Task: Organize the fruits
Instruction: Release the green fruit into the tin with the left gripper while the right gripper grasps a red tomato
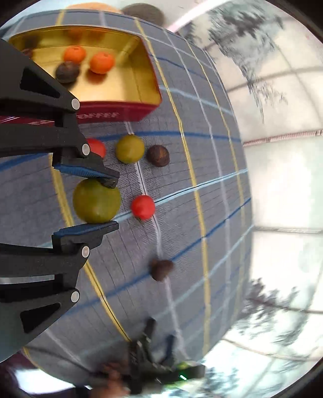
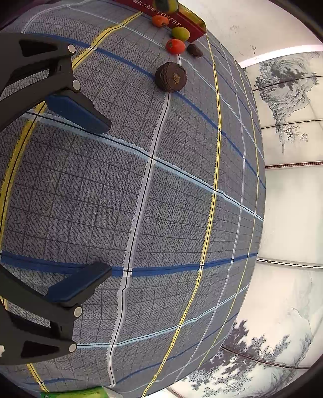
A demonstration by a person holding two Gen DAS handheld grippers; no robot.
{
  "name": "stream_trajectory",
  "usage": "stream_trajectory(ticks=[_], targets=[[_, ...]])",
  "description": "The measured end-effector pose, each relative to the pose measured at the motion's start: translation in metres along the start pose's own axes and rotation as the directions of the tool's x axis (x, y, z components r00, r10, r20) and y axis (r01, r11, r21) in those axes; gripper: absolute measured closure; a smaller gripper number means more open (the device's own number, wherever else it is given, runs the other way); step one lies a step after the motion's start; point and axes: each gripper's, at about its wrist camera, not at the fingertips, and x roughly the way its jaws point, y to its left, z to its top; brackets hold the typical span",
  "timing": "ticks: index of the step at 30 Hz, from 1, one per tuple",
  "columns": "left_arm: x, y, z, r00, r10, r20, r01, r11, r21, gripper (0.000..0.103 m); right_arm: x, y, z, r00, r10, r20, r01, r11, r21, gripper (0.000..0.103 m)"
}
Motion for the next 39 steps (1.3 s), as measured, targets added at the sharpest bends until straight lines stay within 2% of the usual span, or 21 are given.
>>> stream_trajectory(ticks=[5,9,17,19,20,21,24,26,28,32,35,39], targets=[[-0.034,0.0,-0.015,0.999,-0.008,0.04,0.011,0.996,-0.088,0.069,0.0,-0.001,0.0,1.0,0.0,0.0,0.0,1.0,0.0,0.0],[-0.056,0.006,-0.033,0.998,0.022,0.063,-0.013,0.99,-0.138,0.069,0.0,-0.001,0.0,1.0,-0.001,0.0,0.001,1.0,0.0,0.0],[-0.076,0.055,-0.062,0.995,0.086,0.052,-0.069,0.958,-0.278,0.069,0.0,-0.001,0.0,1.0,0.002,0.002,-0.002,1.0,0.0,0.0],[-0.079,0.066,-0.068,0.994,0.099,0.054,-0.078,0.95,-0.304,0.069,-0.006,-0.002,0.0,0.999,0.042,0.034,-0.042,0.999,0.001,0.004],[-0.081,0.07,-0.071,0.993,0.104,0.055,-0.082,0.946,-0.313,0.069,-0.016,-0.001,0.0,0.993,0.081,0.088,-0.081,0.997,-0.003,0.016],[-0.083,0.074,-0.074,0.992,0.11,0.058,-0.086,0.943,-0.32,0.069,-0.027,0.004,0.0,0.981,0.121,0.148,-0.119,0.993,-0.026,0.022],[-0.087,0.082,-0.077,0.989,0.129,0.066,-0.101,0.941,-0.322,0.069,-0.048,0.038,0.01,0.956,0.224,0.19,-0.201,0.971,-0.13,0.023],[-0.088,0.083,-0.077,0.988,0.136,0.072,-0.106,0.942,-0.319,0.069,-0.056,0.072,0.021,0.931,0.308,0.194,-0.263,0.938,-0.226,0.023],[-0.091,0.086,-0.079,0.987,0.138,0.082,-0.106,0.942,-0.318,0.069,-0.052,0.102,0.033,0.918,0.365,0.154,-0.312,0.905,-0.288,0.025],[-0.095,0.089,-0.081,0.983,0.155,0.093,-0.12,0.944,-0.308,0.069,-0.028,0.154,0.055,0.913,0.401,0.077,-0.345,0.859,-0.38,0.04],[-0.096,0.095,-0.083,0.983,0.158,0.091,-0.124,0.943,-0.308,0.069,-0.011,0.174,0.067,0.91,0.412,0.043,-0.364,0.847,-0.388,0.041],[-0.095,0.103,-0.083,0.985,0.151,0.088,-0.116,0.941,-0.319,0.069,0.01,0.2,0.073,0.919,0.394,0.005,-0.357,0.838,-0.413,0.042]])
